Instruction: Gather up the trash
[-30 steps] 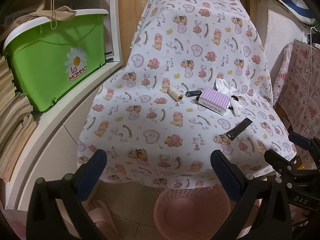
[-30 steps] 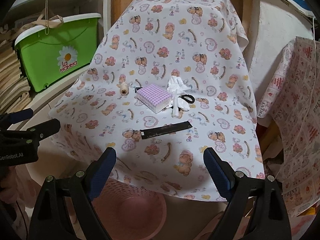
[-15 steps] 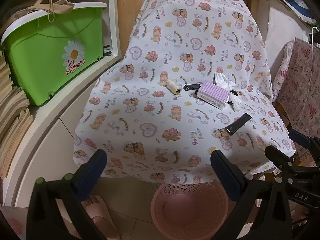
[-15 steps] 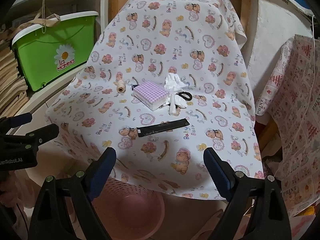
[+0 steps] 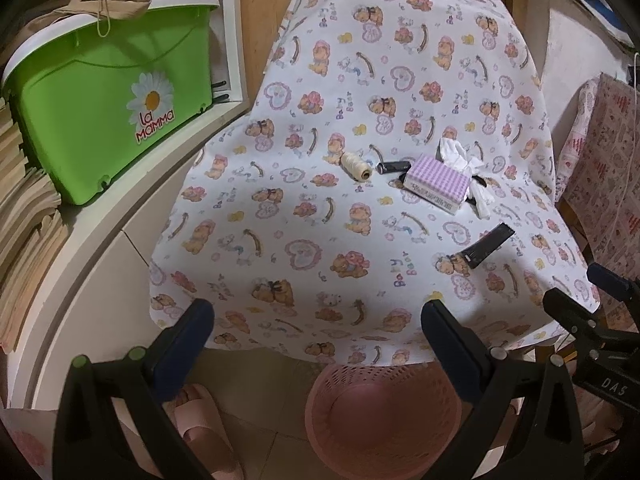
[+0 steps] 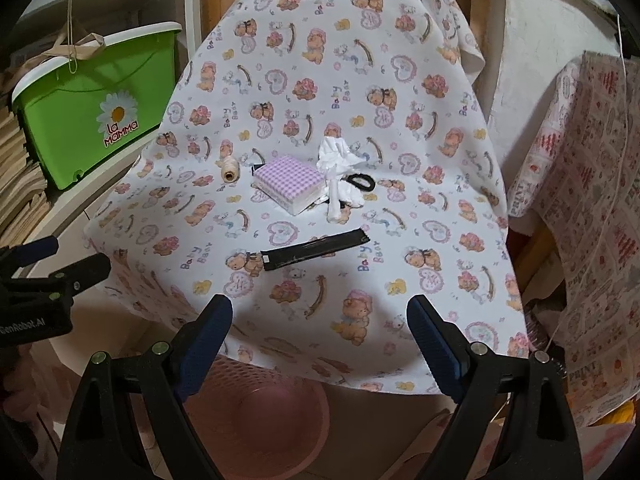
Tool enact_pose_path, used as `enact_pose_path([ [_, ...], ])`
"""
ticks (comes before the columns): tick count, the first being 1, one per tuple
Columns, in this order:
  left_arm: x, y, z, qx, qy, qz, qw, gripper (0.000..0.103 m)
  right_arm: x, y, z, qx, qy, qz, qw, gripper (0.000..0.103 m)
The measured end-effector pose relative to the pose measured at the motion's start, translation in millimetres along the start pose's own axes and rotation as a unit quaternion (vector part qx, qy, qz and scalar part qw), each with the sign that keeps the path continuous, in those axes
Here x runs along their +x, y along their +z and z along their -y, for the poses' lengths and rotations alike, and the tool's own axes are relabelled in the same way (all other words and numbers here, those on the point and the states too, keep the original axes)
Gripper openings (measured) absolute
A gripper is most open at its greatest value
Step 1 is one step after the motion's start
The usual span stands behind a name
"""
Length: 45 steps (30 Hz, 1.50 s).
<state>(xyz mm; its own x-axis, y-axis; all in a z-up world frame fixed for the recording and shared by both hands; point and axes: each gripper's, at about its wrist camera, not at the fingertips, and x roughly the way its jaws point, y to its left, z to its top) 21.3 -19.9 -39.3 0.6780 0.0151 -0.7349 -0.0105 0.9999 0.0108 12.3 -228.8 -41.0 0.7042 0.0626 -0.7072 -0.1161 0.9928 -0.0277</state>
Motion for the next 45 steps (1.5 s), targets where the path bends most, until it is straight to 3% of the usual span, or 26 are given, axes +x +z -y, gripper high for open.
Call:
enact_pose_path([
  [23,14.4,-2.3,-4.2,-0.003,0.01,-0.035,0.9993,0.103,10.8,4.0,0.7,0.02,0.019,-0.025,0.999,0.09],
  [27,22.0,28.9,-1.4,0.011,-0.014,-0.048,0.9987,0.103,18.7,19.2,7.4,0.023,0.032,-0.042,0.998,0.089],
  [29,18.8,57.8,-0.9,0.018,-0.014,-0.028,0.9993,0.103,25.7,37.7,16.6,0.034,0.037,-0.059,0.997,0.088],
  [32,18.1,91.6,-0.3,0.033,-0.011,0.0,0.9994,0.103,41.5,64.4,33.5,0.053,0.068,-0.085,0.993,0.08],
  [35,46.0,117.9,-2.5,0.032,-0.033,-0.04,0.9981,0.103,58.6,90.8,43.6,0.035,0.06,-0.079,0.994,0.067],
  [37,68.2,122.7,-4.8,0.025,-0.047,-0.076,0.9957,0.103,69.2,101.4,43.9,0.012,0.057,-0.067,0.996,0.045],
  [39,86.9,118.8,-10.2,0.007,-0.055,-0.086,0.9947,0.102,83.2,104.0,45.3,0.009,0.068,-0.066,0.995,0.036],
  [41,104.1,113.6,-10.0,0.006,-0.069,-0.116,0.9909,0.082,95.6,100.7,45.2,0.011,0.093,-0.069,0.993,0.032],
  [43,114.7,115.2,-8.0,0.002,-0.094,-0.135,0.9864,0.076,109.3,94.8,40.2,0.004,0.091,-0.068,0.994,0.029],
  [45,117.9,121.1,-1.2,0.007,-0.097,-0.136,0.986,0.076,118.3,95.9,35.8,0.004,0.082,-0.072,0.994,0.022],
])
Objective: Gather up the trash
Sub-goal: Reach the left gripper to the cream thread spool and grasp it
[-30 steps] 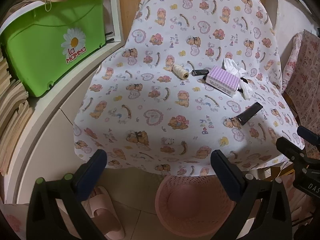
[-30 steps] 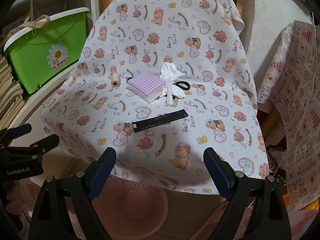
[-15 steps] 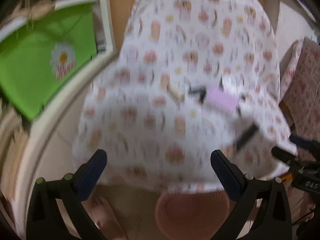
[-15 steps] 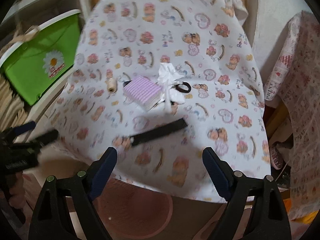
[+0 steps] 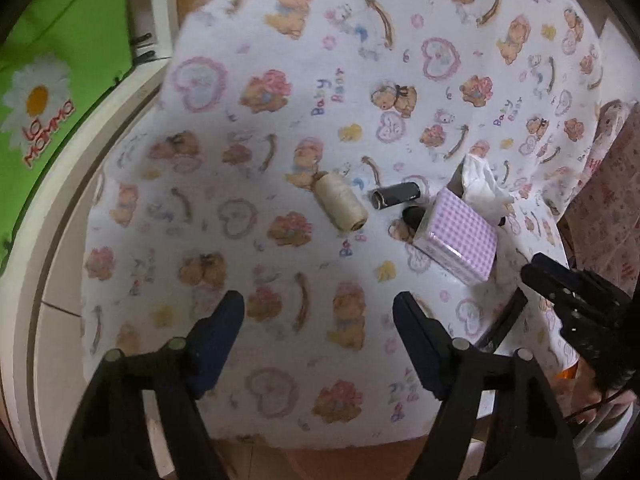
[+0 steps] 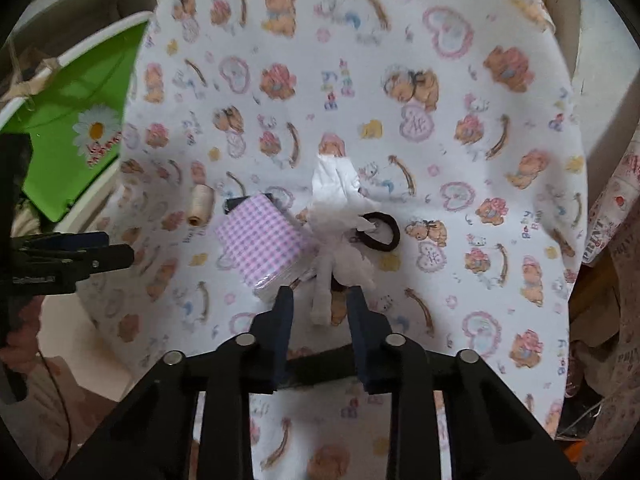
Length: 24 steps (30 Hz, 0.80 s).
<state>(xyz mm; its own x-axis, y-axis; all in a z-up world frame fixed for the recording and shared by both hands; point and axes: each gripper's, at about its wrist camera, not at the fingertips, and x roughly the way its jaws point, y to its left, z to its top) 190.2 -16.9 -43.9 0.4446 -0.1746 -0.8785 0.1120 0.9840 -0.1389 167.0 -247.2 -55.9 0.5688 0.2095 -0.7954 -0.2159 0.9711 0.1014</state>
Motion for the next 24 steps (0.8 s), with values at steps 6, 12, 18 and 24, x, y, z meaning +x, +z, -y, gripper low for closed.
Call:
enact_pose_path([
  [6,7.5,24.5,16.2,0.017,-0.003,0.029,0.9994,0.076,19.3,8.2,-4.9,-0.016,0.0,-0.011,1.0,0.022],
  [12,37.1,49.7,-9.8,-0.071,-0.045,-0.003,0.9964,0.074,37.1,7.4,0.1,0.003,0.0,-0.04,0.999,0.013],
  [18,55.9,65.9,-11.2,-0.089,-0.051,-0.025,0.9944,0.058,29.4,6.8,-2.3,0.008,-0.024,-0.015,1.0,0.012],
  [24,68.8,67.2,-4.9,-0.104,-0.012,-0.042,0.9937,0.04,5.0,7.8,16.0,0.031,-0.007,0.007,0.999,0.012],
])
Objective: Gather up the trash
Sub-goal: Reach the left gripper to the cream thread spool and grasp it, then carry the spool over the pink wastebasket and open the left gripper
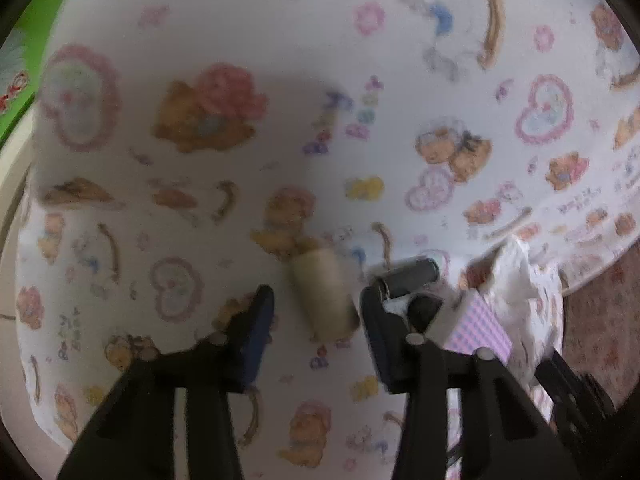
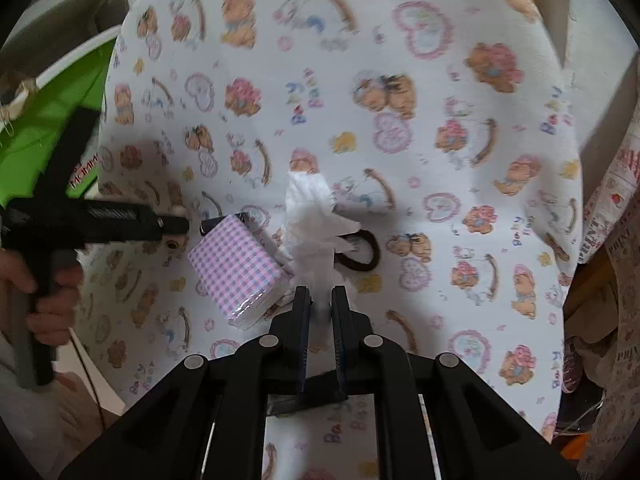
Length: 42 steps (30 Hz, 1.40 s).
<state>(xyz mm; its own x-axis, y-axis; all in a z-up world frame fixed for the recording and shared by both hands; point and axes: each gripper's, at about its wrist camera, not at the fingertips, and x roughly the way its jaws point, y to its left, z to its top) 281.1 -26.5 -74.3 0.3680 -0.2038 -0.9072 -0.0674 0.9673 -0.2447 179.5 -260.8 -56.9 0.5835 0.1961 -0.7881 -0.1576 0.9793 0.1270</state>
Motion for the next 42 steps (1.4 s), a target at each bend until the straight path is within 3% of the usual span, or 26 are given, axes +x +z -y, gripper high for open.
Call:
enact_pose_path([
  [1,-0.3,-0.1,1.3,-0.01,0.002,-0.003,0.9999,0.04,-3.5,0.0,2.1,0.005,0.001,0.0,1.0,0.012],
  [4,0.0,-0.1,3.3,0.003,-0.017,-0.006,0.9998,0.022,-7.5,-1.1,17.4,0.041,0.023,-0.009,0.999,0.012],
  [6,-3.0,-2.2,6.3,0.007,-0.006,0.002,1.0,0.021,-8.9,0.1,26.5,0.071,0.05,-0.015,0.996,0.012],
  [9,-13.1,-6.5,12.3,0.021,-0.009,0.01,0.9997,0.021,-17.2,1.1,22.0,0.051,0.024,0.002,0.998,0.012],
  [12,-36.2,-19.5,20.8,0.051,-0.012,0.045,0.9976,0.021,-28.9,2.8,12.4,0.012,0.012,0.021,1.0,0.012],
  [13,-40.8,-22.6,21.8,0.058,-0.02,0.054,0.9967,0.021,-33.9,1.2,14.9,0.017,0.018,0.022,0.999,0.012],
  [15,-51.5,-26.8,18.3,0.058,-0.091,0.056,0.9926,0.021,-43.4,-1.5,24.9,0.037,0.048,0.017,0.998,0.012],
  [17,-52.6,-30.2,11.4,0.053,-0.118,0.054,0.9901,0.021,-45.6,-3.7,33.0,0.066,0.077,0.013,0.995,0.012],
  [21,-71.8,-52.8,8.3,0.065,-0.086,0.077,0.9912,0.021,-53.1,-8.8,35.6,0.085,0.085,0.018,0.993,0.012],
  [27,-103.6,-94.2,-5.9,0.071,-0.053,0.106,0.9904,0.021,-80.2,-21.2,16.2,0.055,0.115,0.042,0.991,0.012],
  [31,-132.0,-132.7,-0.4,0.116,0.015,0.179,0.9768,0.021,-94.4,-35.8,1.3,0.051,0.123,0.039,0.99,0.012],
  [33,-136.4,-159.8,-7.9,0.113,0.052,0.195,0.9729,0.021,-108.3,-53.9,-0.8,0.09,0.147,0.046,0.984,0.012],
  [36,-134.0,-190.8,-10.1,0.126,0.03,0.161,0.9785,0.021,-126.2,-83.5,-13.4,0.102,0.152,0.055,0.982,0.012],
  [39,-149.4,-204.8,-8.1,0.148,0.048,0.191,0.9692,0.021,-136.1,-93.4,-38.5,0.03,0.119,0.061,0.991,0.012],
  [42,-155.3,-210.9,-20.3,0.117,0.004,0.174,0.9776,0.021,-139.3,-103.8,-51.9,0.015,0.099,0.058,0.993,0.012],
])
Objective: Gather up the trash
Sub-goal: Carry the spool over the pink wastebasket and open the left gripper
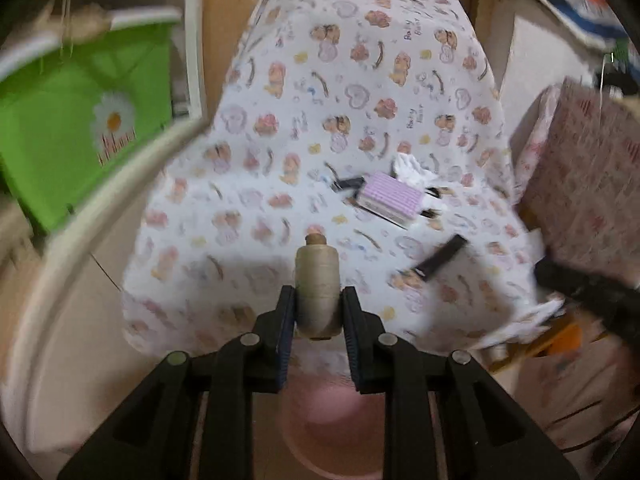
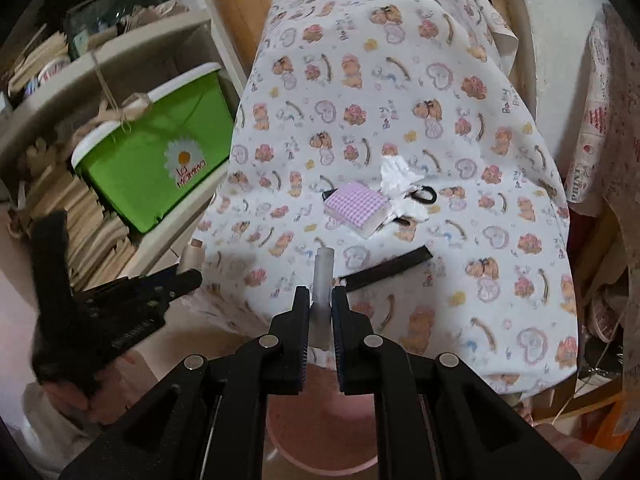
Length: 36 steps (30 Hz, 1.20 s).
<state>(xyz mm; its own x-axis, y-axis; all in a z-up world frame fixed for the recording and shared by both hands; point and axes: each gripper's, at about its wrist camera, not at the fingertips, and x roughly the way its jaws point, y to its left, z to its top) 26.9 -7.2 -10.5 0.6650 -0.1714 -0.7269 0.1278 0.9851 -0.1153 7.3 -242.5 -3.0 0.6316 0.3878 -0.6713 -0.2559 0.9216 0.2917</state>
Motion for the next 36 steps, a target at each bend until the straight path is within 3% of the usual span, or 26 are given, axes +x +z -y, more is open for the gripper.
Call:
enact_pose_path([
  [5,6.7,-15.4,-4.9,-0.019,-0.06,-0.062,0.9961,0.021,19.1,-22.9,-14.5,-0.018,0.005,-0.046,0.999,0.012],
  [7,13.0,-20.2,-19.6,-0.069,-0.132,-0.103,0.9834,0.021,29.7,-34.7,-16.9,-0.016,-0.008,-0.063,0.998,0.012],
  [8,15.4,-22.4,-26.2,-0.088,-0.149,-0.112,0.9785,0.021,34.0,-39.9,-16.0,-0.005,-0.009,-0.07,0.998,0.012],
  [9,16.1,-24.9,-29.7,-0.094,-0.148,-0.114,0.9779,0.021,37.5,-43.9,-14.1,0.008,-0.009,-0.074,0.997,0.012],
  [10,17.8,-27.9,-32.2,-0.091,-0.126,-0.112,0.9814,0.021,46.6,-53.2,-10.6,0.037,-0.011,-0.084,0.996,0.012],
  [12,23.3,-35.1,-33.4,-0.08,-0.083,-0.114,0.9867,0.021,66.3,-66.5,-11.5,0.039,-0.018,-0.132,0.99,0.012],
  [15,43.2,-46.9,-31.8,-0.087,-0.088,-0.153,0.9805,0.021,85.3,-80.5,-9.2,0.044,-0.015,-0.16,0.986,0.012],
  [18,68.0,-66.4,-20.9,-0.063,-0.055,-0.195,0.9773,0.021,107.4,-95.2,-3.9,0.046,-0.029,-0.186,0.981,0.012],
  [22,101.0,-97.1,-9.8,-0.038,-0.054,-0.258,0.9639,0.021,145.5,-126.8,-12.2,-0.024,-0.037,-0.277,0.96,0.012],
  [24,114.3,-109.2,-8.0,-0.032,-0.051,-0.276,0.9591,0.021,154.9,-139.5,-7.7,-0.012,-0.043,-0.292,0.955,0.012],
  [27,132.2,-125.8,-8.8,-0.03,-0.043,-0.306,0.9507,0.021,177.1,-161.2,3.7,0.009,-0.028,-0.348,0.937,0.012],
  [33,162.0,-165.0,-15.2,-0.025,-0.004,-0.374,0.927,0.021,200.2,-191.4,25.1,0.033,-0.048,-0.395,0.917,0.012],
  [36,166.7,-172.8,-20.3,-0.035,-0.017,-0.389,0.9206,0.021,210.6,-207.8,26.0,0.037,-0.06,-0.418,0.906,0.012],
])
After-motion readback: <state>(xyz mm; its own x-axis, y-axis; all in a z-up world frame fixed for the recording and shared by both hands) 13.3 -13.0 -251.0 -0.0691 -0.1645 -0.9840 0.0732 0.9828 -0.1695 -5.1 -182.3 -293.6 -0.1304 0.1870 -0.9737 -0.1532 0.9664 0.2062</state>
